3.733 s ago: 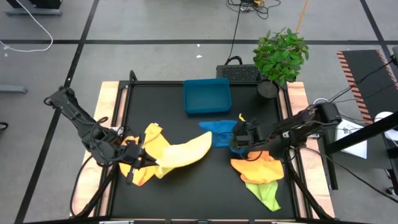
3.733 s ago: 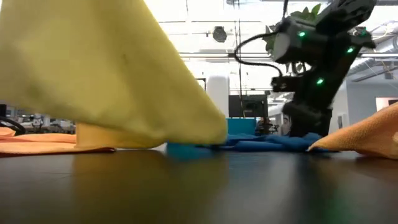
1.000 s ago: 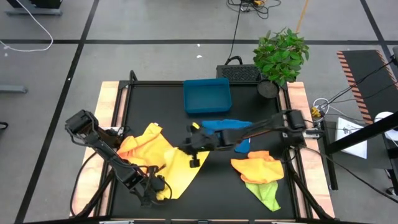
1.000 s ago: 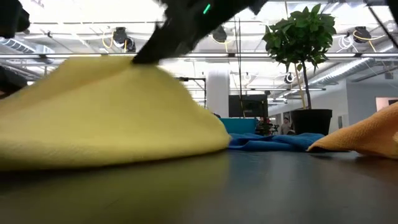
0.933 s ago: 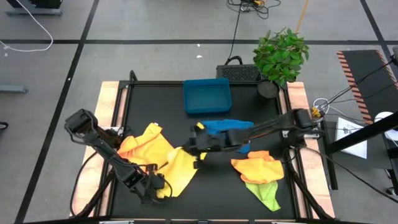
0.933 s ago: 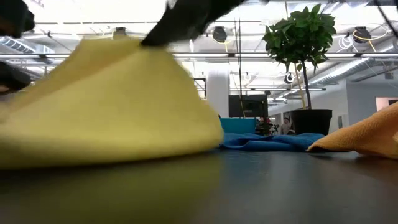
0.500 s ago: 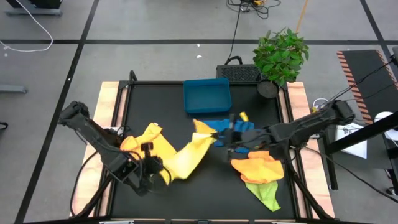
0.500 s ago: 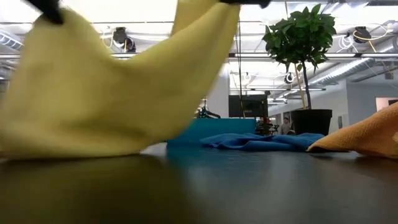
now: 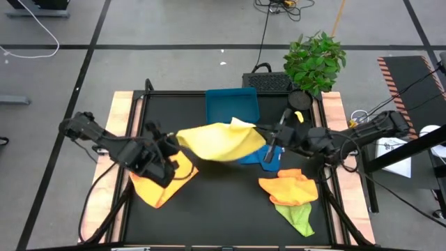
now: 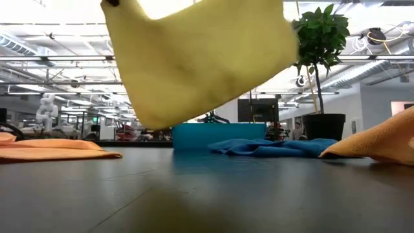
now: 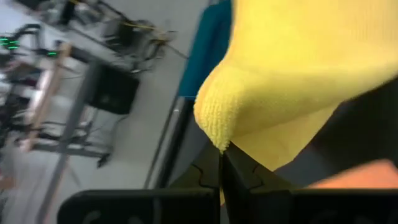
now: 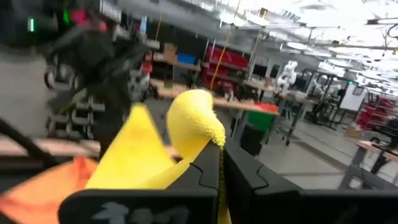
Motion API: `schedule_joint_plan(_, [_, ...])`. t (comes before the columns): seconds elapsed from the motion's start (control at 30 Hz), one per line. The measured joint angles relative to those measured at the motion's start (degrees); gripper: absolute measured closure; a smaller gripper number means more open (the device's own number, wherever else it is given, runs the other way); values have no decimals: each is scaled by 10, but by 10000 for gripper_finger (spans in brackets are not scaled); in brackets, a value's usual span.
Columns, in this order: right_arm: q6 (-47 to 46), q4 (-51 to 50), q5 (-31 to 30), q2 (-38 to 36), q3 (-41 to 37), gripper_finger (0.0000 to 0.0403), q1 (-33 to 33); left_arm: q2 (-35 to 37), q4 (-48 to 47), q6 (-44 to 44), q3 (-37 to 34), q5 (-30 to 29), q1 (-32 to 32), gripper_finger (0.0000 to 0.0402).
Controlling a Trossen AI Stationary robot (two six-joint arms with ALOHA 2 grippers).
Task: Fold microfiber towels
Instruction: Fold the yellow microfiber towel
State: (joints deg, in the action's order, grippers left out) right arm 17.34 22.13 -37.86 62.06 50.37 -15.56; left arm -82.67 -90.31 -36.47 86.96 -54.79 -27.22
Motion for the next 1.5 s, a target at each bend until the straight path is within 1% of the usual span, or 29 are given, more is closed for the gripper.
schedule_joint_plan(0.1, [-1, -31, 1, 11, 0, 403, 2, -3, 3, -7, -2, -18, 19, 401])
schedule_joint_plan(0.2, [-7, -40, 2, 20, -15, 403, -6, -15, 1, -9, -1, -25, 16, 401])
schedule_joint_plan(0.33, [-22, -33, 15, 27, -65, 403, -37, -39, 8, -19, -18, -23, -26, 401])
schedule_joint_plan(0.4, [-38, -29, 7, 38, -104, 403, -60, -56, 15, -44, -39, -24, -59, 401])
schedule_joint_plan(0.47, [-64, 4, 4, 52, -150, 403, -82, -82, 34, -66, -68, -23, -95, 401])
schedule_joint_plan(0.6, [-115, 136, 4, 106, -241, 403, -132, -152, 114, -99, -124, -6, -162, 401])
schedule_joint_plan(0.67, [-137, 173, 5, 145, -271, 403, -153, -197, 164, -103, -140, 2, -187, 401])
schedule_joint_plan(0.73, [-176, 192, 5, 186, -284, 403, -169, -246, 202, -103, -145, 22, -208, 401])
schedule_joint_plan(0.8, [-215, 198, 9, 228, -286, 403, -183, -292, 215, -108, -139, 46, -220, 401])
schedule_joint_plan(0.87, [-239, 198, 41, 263, -280, 401, -194, -332, 229, -112, -127, 78, -228, 401])
schedule_joint_plan(0.93, [-255, 202, 77, 291, -266, 393, -202, -364, 245, -112, -117, 123, -232, 399])
schedule_joint_plan(1.0, [-265, 201, 100, 308, -253, 378, -209, -385, 269, -98, -106, 177, -235, 393])
schedule_joint_plan(1.07, [-272, 201, 121, 319, -240, 360, -214, -391, 288, -90, -100, 210, -236, 381])
schedule_joint_plan(1.23, [-272, 198, 181, 320, -219, 310, -225, -392, 288, -103, -75, 242, -244, 350])
schedule_joint_plan(1.33, [-282, 196, 201, 312, -216, 288, -232, -375, 303, -99, -55, 256, -260, 331])
schedule_joint_plan(1.4, [-294, 181, 202, 301, -216, 279, -236, -363, 302, -91, -39, 257, -268, 321])
schedule_joint_plan(1.5, [-302, 159, 201, 281, -216, 273, -242, -337, 303, -77, -20, 238, -280, 315])
